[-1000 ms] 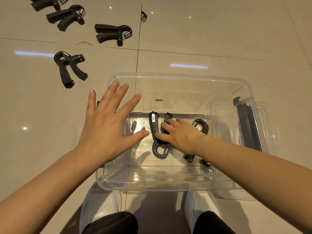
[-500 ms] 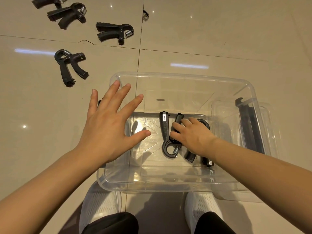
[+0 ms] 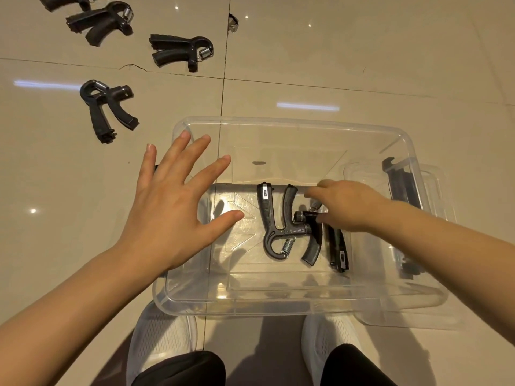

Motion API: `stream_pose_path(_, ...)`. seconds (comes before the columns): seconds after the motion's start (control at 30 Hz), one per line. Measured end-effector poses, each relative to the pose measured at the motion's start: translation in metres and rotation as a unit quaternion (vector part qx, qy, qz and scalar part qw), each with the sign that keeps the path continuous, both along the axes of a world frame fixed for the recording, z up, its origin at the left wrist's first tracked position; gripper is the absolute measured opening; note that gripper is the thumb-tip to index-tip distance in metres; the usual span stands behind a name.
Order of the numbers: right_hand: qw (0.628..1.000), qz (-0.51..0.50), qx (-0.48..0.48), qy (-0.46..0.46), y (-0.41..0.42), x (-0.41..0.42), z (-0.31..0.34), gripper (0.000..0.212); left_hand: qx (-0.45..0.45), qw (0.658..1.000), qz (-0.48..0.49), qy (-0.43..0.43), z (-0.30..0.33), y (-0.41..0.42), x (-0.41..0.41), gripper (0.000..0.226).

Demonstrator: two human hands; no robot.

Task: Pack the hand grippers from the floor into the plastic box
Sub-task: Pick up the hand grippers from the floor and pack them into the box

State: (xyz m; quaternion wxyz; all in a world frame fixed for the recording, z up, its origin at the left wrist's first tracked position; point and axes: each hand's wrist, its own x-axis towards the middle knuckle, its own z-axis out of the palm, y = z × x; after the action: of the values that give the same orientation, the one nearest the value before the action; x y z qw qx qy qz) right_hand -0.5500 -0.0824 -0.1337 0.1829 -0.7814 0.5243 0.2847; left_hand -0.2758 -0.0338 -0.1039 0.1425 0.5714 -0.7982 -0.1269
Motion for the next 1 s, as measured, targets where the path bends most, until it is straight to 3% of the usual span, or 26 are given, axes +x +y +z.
stream_pose_path(0.1,0.99,0.031,0.044,0.132,0.023,0.008,-0.019,0.083,-0.018,1.0,-0.016,-0.004,0.0,0.001,0.0,0.07)
stream_pose_path(0.23,0.981,0.063,-0.01,0.182,0.034,0.011,-0.031,0.102,-0.002,1.0,-0.002,-0.002,0.0,0.001,0.0,0.072)
stream_pose_path(0.47,0.98,0.069,-0.015,0.186,0.035,0.01,-0.029,0.103,0.015,1.0,-0.004,-0.017,0.001,0.002,0.002,0.073)
stream_pose_path(0.67,0.98,0.063,-0.006,0.188,0.03,0.013,-0.021,0.1,0.018,0.999,-0.007,0.027,-0.001,0.001,0.001,0.072)
stream_pose_path(0.83,0.976,0.213,-0.038,0.021,0.029,0.038,-0.024,0.076,0.013,0.999,-0.014,0.044,-0.002,0.001,0.002,0.07)
stream_pose_path(1.0,0.969,0.234,-0.036,0.067,0.021,0.052,-0.043,0.066,0.012,0.998,-0.013,0.053,-0.003,0.0,0.002,0.068)
